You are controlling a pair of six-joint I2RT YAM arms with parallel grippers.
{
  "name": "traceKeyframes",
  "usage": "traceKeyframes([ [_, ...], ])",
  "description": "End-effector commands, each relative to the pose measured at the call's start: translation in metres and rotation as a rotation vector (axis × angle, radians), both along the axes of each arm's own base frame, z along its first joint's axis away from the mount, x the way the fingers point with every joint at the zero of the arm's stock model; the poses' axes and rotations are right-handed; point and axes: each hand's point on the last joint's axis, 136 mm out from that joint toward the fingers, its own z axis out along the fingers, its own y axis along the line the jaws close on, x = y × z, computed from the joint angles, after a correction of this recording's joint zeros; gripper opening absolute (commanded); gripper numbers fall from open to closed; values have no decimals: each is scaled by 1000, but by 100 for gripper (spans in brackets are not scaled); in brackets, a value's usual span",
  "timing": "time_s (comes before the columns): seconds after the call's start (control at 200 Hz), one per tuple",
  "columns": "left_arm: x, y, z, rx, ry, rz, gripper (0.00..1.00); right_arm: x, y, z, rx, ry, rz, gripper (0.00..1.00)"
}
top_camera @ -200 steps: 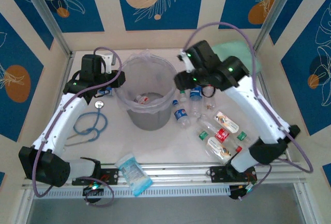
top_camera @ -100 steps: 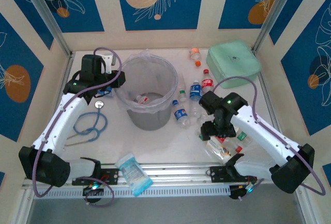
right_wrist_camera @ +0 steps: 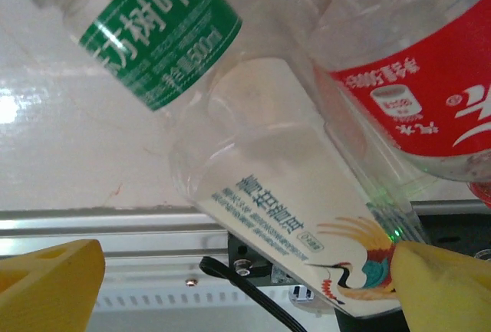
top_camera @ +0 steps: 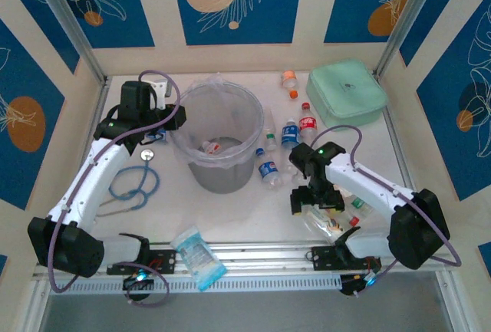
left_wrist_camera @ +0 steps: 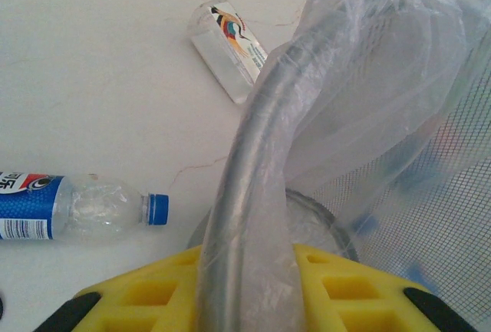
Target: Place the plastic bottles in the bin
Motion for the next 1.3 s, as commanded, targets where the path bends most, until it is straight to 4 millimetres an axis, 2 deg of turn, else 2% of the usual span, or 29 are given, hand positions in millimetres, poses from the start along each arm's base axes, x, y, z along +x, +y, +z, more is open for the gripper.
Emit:
traceKeyframes([
  [0.0, -4, 1, 0, -12, -2, -9, 29, -1, 2, -8, 9, 31, -39, 97],
  [0.145, -4, 3, 0, -14, -2, -4, 29, 2, 4, -24, -7, 67, -40, 96],
  [0.31, -4, 4, 1, -14, -3, -3, 29, 10, 7, -33, -14, 57, -31, 92],
  [0.475, -3, 5, 1, -16, -3, 1, 29, 15, 10, -39, -10, 53, -20, 87],
  [0.73, -3, 7, 2, -19, -6, 6, 29, 18, 13, -43, -2, 60, -2, 87],
  [0.87, -3, 7, 1, -16, -4, 7, 29, 16, 16, -45, 14, 70, 2, 74],
  [0.986, -3, 8, 1, -18, -4, 9, 29, 16, 16, -38, 13, 49, 6, 63],
  [1.101, -3, 9, 2, -15, -9, 12, 29, 19, 17, -24, 37, 6, 0, 56],
  [1.216, -3, 10, 1, -8, -5, 14, 29, 24, 19, -3, 72, -49, -2, 47],
  [1.296, -3, 10, 1, -11, -6, 14, 29, 29, 22, 16, 115, -96, -8, 44],
])
